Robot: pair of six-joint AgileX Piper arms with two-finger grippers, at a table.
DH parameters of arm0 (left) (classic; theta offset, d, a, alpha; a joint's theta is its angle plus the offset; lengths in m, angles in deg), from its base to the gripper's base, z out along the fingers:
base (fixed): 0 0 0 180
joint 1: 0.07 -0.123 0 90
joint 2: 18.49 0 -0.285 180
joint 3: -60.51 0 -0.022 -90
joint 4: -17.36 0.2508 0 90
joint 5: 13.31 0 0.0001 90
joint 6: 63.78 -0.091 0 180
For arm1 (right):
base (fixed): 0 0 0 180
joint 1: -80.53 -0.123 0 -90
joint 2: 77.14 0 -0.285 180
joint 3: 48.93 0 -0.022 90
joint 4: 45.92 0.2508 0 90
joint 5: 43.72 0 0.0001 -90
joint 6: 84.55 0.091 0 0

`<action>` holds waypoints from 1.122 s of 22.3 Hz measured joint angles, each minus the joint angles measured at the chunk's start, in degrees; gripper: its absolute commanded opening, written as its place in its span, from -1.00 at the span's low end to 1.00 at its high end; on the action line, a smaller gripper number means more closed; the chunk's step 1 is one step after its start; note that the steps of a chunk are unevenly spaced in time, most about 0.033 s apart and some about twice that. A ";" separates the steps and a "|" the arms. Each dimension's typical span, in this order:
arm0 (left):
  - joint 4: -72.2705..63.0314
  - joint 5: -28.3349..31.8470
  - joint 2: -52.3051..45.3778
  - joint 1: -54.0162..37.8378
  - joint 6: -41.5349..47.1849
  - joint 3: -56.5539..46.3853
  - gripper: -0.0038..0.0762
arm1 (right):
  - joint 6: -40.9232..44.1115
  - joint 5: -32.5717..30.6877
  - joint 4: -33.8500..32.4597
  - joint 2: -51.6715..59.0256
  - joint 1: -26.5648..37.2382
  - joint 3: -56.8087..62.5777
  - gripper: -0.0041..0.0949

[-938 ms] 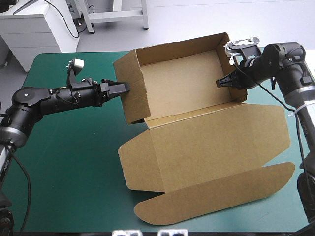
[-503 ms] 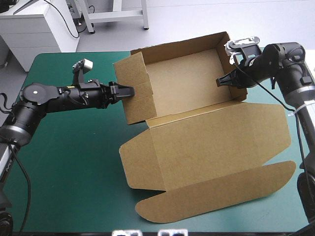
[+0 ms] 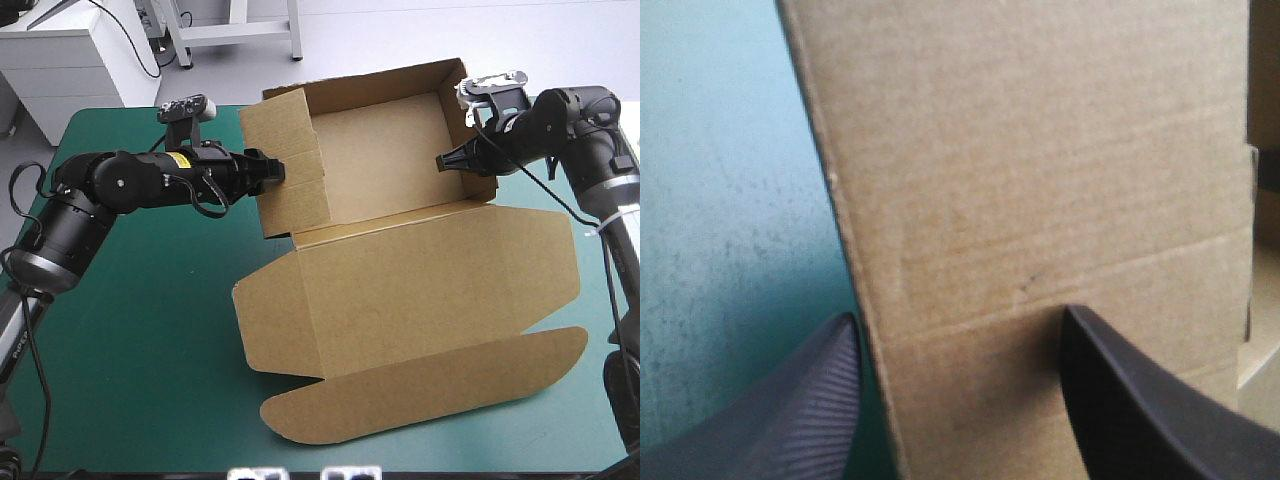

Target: Fold the box

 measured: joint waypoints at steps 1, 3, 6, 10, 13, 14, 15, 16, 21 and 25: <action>1.17 -0.41 0.00 0.46 1.41 0.05 0.15 | 0.00 0.00 -0.11 0.00 -0.19 0.00 -0.94; 3.21 -1.28 0.02 1.42 3.90 0.07 0.15 | 0.00 0.11 -0.49 0.00 -0.83 0.00 -0.94; 5.93 -1.41 0.02 3.18 7.34 0.18 0.15 | 0.29 0.77 -0.96 0.00 -2.53 0.00 -0.94; 8.71 -1.43 0.41 4.31 9.51 0.23 0.15 | 1.87 1.37 -3.40 0.00 -4.58 0.00 -0.94; 10.18 -1.48 1.18 4.36 10.87 0.20 0.15 | 3.14 1.50 -5.30 0.00 -6.16 0.00 -0.94; 11.49 -1.53 1.18 4.36 12.01 0.20 0.15 | 3.87 1.50 -5.74 0.00 -6.71 0.00 -0.94; 12.27 -1.47 1.18 4.36 12.73 0.20 0.15 | 4.16 1.50 -5.95 0.00 -6.98 0.00 -0.94; 13.95 -1.47 1.25 4.36 15.05 0.20 0.15 | 4.49 1.54 -6.09 0.00 -7.27 0.00 -0.94; 15.05 -1.71 4.07 4.38 18.15 0.20 0.15 | 5.01 1.48 -6.52 0.00 -7.34 0.00 -0.93; 15.05 -1.49 5.86 4.38 18.33 0.25 0.15 | 5.01 1.60 -7.03 0.27 -7.34 0.00 -0.93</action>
